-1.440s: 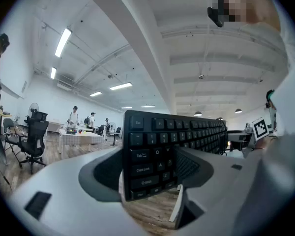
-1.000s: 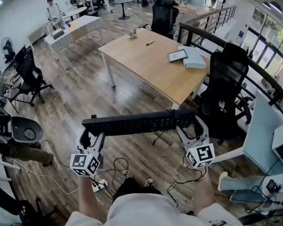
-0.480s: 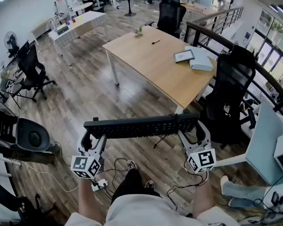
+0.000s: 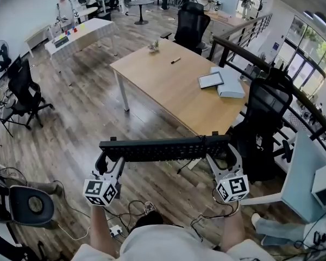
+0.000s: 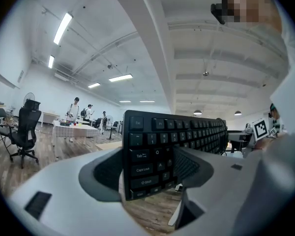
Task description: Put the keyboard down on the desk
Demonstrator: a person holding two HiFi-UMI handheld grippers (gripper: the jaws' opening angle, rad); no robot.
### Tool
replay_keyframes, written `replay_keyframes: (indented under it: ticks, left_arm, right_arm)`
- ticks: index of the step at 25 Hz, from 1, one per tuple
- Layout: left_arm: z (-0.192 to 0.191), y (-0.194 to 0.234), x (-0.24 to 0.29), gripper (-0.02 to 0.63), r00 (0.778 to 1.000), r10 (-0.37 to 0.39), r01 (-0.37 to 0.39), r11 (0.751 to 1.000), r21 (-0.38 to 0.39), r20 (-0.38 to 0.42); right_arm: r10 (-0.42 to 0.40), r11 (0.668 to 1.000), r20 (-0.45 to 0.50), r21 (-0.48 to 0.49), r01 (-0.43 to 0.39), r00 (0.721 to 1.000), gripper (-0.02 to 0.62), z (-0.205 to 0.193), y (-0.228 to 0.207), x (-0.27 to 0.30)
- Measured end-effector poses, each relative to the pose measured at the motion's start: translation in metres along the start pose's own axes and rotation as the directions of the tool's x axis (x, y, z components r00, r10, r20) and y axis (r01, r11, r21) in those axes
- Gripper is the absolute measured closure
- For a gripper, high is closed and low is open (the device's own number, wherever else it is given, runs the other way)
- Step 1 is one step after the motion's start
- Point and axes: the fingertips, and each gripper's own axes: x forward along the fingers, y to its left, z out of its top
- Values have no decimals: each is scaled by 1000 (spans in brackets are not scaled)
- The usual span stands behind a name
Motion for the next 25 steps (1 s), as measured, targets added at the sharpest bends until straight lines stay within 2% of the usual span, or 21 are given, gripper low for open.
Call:
replay_keyframes:
  ticks: [4,10,18,25]
  left_arm:
    - [13,35,47,300,1000,-28,28,1000,-8,7]
    - [18,73,110,301,998,-62,62,998,-2,-23]
    - [8,121,188,300,997,-51,50,998,-27,-60]
    - [26,148,282,301,997,-28,27,1000,-6,-69]
  right_arm:
    - [-19,1000,8,-22,19,1000,272,10,-5,53]
    - [-64,998,-24,6,64,998,275,-5,-17,110]
    - [-42,999,-64,23,44,997,278,-30,-39,199]
    - [-10,998,-47,58,12,999,279,-44,-91,292]
